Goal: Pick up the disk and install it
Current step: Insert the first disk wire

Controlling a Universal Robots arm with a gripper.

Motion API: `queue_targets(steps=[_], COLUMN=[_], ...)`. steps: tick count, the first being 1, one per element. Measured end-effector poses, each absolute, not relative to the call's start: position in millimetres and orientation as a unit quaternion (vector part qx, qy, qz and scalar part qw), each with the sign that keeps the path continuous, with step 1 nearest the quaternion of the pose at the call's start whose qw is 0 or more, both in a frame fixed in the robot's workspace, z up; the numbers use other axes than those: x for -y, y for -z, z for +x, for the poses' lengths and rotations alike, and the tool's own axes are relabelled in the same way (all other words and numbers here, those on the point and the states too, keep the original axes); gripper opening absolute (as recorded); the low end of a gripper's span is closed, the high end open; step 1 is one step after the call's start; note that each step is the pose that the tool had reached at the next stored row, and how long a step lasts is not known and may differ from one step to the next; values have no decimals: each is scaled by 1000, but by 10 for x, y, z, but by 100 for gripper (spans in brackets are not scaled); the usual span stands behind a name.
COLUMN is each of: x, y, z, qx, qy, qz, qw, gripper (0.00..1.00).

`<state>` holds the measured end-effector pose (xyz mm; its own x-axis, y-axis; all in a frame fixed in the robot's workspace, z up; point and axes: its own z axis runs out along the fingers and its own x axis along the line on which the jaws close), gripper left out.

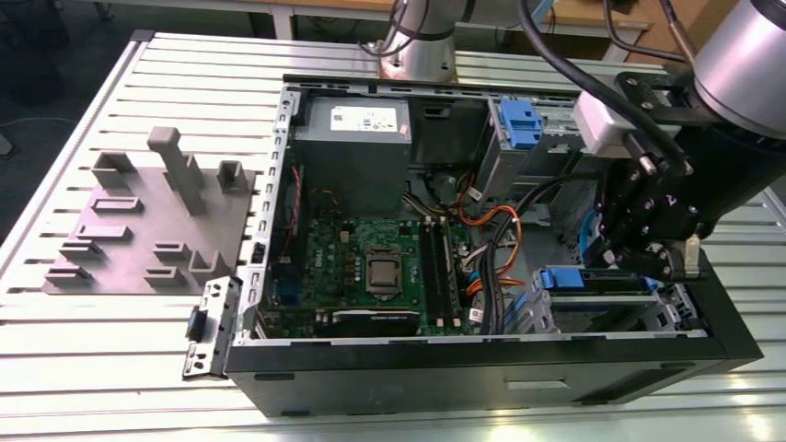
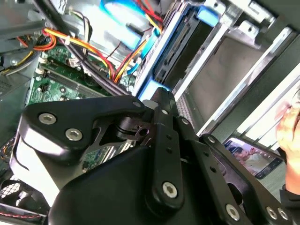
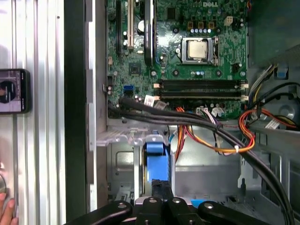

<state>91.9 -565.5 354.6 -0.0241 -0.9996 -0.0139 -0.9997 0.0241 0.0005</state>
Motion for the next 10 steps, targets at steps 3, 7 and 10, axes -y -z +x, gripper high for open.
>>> queue_targets(steps=[3,7,10], x=[5654,5654,5653], y=[-3546,-3607,-3614], z=[930,930,933], qx=[-716,-716,-716], qy=[-5,-5,-5], qz=[-698,-698,-699], qw=[5,5,5], gripper=[11,11,11])
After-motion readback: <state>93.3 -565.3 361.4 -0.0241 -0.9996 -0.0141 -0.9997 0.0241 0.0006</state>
